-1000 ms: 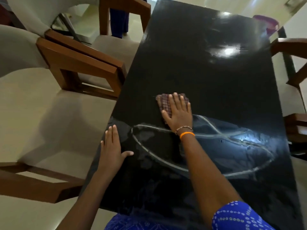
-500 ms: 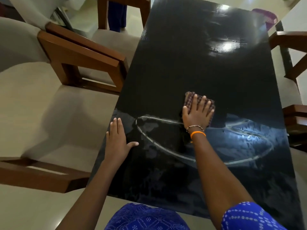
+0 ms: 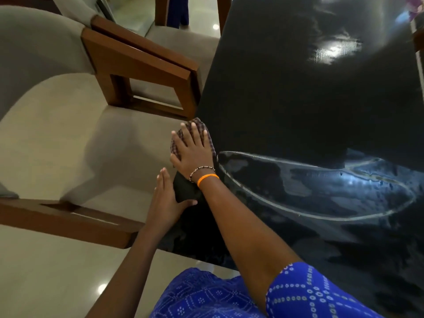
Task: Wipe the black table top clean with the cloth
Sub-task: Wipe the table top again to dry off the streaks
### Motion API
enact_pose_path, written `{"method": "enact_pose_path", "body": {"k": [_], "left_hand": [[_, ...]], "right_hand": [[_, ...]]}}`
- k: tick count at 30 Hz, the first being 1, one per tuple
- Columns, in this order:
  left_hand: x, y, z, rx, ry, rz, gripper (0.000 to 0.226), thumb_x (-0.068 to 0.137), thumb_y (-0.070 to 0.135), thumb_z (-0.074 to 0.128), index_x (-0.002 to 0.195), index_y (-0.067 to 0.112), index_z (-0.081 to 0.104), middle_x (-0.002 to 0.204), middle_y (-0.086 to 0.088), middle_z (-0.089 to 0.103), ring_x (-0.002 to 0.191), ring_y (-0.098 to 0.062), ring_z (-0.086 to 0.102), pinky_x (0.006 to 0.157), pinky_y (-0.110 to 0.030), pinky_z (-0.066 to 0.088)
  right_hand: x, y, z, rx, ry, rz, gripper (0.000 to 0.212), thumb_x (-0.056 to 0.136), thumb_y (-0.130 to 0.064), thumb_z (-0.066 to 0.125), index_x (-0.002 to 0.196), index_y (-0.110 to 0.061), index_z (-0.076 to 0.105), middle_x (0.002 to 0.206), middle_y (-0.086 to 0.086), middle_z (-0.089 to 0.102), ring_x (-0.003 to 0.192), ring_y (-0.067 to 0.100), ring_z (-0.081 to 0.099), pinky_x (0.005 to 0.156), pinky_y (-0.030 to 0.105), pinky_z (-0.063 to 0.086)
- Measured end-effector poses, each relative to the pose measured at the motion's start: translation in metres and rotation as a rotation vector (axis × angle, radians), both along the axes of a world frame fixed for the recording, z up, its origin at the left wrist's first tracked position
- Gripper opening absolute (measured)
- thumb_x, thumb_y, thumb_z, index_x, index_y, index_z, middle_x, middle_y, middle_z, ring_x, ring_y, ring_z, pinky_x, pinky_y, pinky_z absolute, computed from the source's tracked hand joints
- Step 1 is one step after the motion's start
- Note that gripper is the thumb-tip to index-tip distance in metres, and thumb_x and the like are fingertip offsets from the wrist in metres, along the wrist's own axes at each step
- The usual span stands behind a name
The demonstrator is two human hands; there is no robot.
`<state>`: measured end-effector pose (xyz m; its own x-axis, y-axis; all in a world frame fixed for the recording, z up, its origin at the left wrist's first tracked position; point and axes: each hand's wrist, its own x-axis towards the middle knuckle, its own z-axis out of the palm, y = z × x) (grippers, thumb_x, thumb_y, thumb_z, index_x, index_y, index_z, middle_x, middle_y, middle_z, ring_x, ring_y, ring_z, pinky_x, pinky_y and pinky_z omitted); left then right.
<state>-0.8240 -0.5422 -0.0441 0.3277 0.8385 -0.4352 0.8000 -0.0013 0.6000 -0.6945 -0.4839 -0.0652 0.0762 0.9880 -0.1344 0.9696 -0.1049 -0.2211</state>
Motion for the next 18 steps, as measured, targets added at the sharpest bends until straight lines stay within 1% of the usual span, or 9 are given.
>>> {"method": "enact_pose_path", "body": {"k": [3,6,10,14,16,18], "left_hand": [[0.004,-0.006,0.003,-0.045,-0.04,-0.011,0.121,0.07,0.039,0.076,0.146,0.01,-0.013,0.158,-0.006,-0.01,0.145,-0.02,-0.007,0.118,-0.043,0.012],[0.013,-0.011,0.004,-0.052,-0.046,-0.032,0.12,0.071,0.041,0.074,0.145,0.009,-0.014,0.158,-0.006,-0.011,0.145,-0.02,-0.008,0.117,-0.038,0.01],[0.018,-0.015,0.004,-0.043,0.013,-0.044,0.115,0.075,0.05,0.067,0.146,0.008,-0.014,0.158,-0.006,-0.011,0.145,-0.021,-0.008,0.116,-0.039,0.013],[0.019,-0.016,0.004,-0.029,-0.001,-0.016,0.107,0.08,0.052,0.06,0.146,0.008,-0.012,0.158,-0.007,-0.009,0.145,-0.02,-0.006,0.116,-0.035,0.01],[0.021,-0.016,0.005,-0.024,-0.001,-0.001,0.102,0.083,0.05,0.058,0.146,0.007,-0.01,0.158,-0.007,-0.007,0.145,-0.02,-0.005,0.115,-0.034,0.011],[0.021,-0.015,0.006,-0.021,0.0,0.011,0.096,0.086,0.045,0.056,0.147,0.007,-0.008,0.158,-0.007,-0.004,0.145,-0.021,-0.001,0.115,-0.034,0.013]], "right_hand": [[0.012,-0.014,-0.001,0.051,0.026,-0.007,0.065,0.092,-0.047,0.039,0.15,-0.026,0.018,0.16,0.002,0.01,0.148,0.025,0.001,0.117,0.045,-0.007],[0.036,-0.036,-0.001,0.066,0.022,-0.106,0.067,0.091,-0.049,0.037,0.15,-0.028,0.014,0.16,-0.001,0.009,0.148,0.023,0.004,0.118,0.045,-0.001],[0.102,-0.085,0.0,0.055,-0.016,-0.342,0.068,0.087,-0.051,0.032,0.149,-0.031,0.014,0.16,-0.002,0.011,0.148,0.022,0.006,0.118,0.048,0.005],[0.176,-0.147,0.001,0.033,-0.096,-0.613,0.069,0.084,-0.051,0.027,0.149,-0.028,0.018,0.159,0.0,0.015,0.147,0.025,0.01,0.118,0.048,0.009],[0.203,-0.179,0.004,0.028,-0.115,-0.75,0.074,0.081,-0.054,0.019,0.149,-0.025,0.02,0.159,0.002,0.017,0.147,0.027,0.012,0.118,0.05,0.008],[0.217,-0.201,0.007,0.04,-0.134,-0.842,0.079,0.078,-0.054,0.016,0.148,-0.019,0.025,0.158,0.005,0.02,0.147,0.03,0.01,0.117,0.053,0.004]]}}
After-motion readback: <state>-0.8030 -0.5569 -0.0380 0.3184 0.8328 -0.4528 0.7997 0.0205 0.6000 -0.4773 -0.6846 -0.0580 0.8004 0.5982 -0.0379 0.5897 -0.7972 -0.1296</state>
